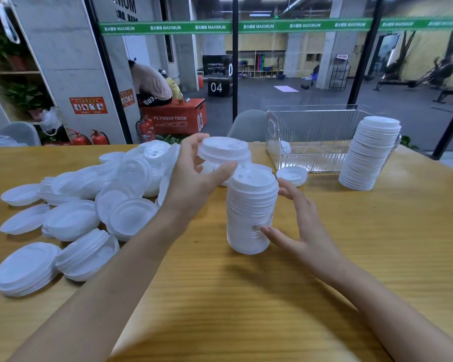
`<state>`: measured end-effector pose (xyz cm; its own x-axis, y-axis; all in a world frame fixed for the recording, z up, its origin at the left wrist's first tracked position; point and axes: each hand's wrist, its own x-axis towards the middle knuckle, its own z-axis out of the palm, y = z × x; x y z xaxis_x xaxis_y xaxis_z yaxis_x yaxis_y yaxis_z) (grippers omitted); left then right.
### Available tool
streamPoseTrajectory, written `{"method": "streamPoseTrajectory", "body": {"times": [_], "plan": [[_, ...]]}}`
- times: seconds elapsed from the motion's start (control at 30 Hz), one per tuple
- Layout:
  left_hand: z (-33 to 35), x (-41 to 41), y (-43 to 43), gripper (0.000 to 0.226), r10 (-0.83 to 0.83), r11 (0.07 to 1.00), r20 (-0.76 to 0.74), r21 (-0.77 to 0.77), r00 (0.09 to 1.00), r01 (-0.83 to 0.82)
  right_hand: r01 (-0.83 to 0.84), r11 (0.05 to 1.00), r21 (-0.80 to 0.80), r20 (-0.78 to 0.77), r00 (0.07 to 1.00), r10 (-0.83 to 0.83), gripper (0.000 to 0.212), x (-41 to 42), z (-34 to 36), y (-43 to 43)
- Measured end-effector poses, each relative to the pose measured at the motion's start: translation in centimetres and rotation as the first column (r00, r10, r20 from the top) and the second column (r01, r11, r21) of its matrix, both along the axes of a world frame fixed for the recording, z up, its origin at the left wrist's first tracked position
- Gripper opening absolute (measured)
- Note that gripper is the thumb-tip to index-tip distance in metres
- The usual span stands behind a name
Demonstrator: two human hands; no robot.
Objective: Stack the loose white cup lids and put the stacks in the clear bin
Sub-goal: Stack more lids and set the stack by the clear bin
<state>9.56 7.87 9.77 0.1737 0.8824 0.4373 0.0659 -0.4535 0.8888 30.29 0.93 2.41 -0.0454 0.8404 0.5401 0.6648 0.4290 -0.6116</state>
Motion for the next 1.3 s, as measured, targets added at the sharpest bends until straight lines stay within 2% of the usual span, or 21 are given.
{"method": "streamPoseTrajectory", "body": {"times": [0.1, 0.17, 0.4, 1.0, 1.3], "plan": [[-0.1, 1.4, -0.4, 0.079, -0.092, 0.994, -0.04, -0.066, 0.995, 0.089, -0.009, 1.0, 0.009, 0.005, 1.0, 0.009, 0.085, -0.1, 0.0, -0.1], [-0.4, 2.0, -0.5, 0.069, -0.122, 0.989, -0.077, -0.092, 0.99, 0.114, -0.008, 1.0, 0.009, 0.004, 1.0, 0.008, 0.086, -0.1, 0.0, -0.1], [-1.3, 2.3, -0.4, 0.07, -0.146, 0.985, -0.13, -0.108, 0.981, 0.132, 0.007, 1.0, -0.008, -0.033, 0.999, -0.007, 0.099, 0.1, -0.2, 0.2], [-2.9, 0.9, -0.9, 0.062, -0.113, 0.993, -0.166, -0.05, 0.98, 0.106, -0.017, 1.0, -0.003, -0.031, 0.999, 0.017, 0.095, 0.3, -0.4, 0.3], [-2.7, 1.2, -0.7, 0.074, -0.129, 0.992, -0.234, -0.03, 0.964, 0.126, -0.028, 1.0, 0.005, -0.025, 0.999, 0.028, 0.085, 0.3, -0.4, 0.2]]}}
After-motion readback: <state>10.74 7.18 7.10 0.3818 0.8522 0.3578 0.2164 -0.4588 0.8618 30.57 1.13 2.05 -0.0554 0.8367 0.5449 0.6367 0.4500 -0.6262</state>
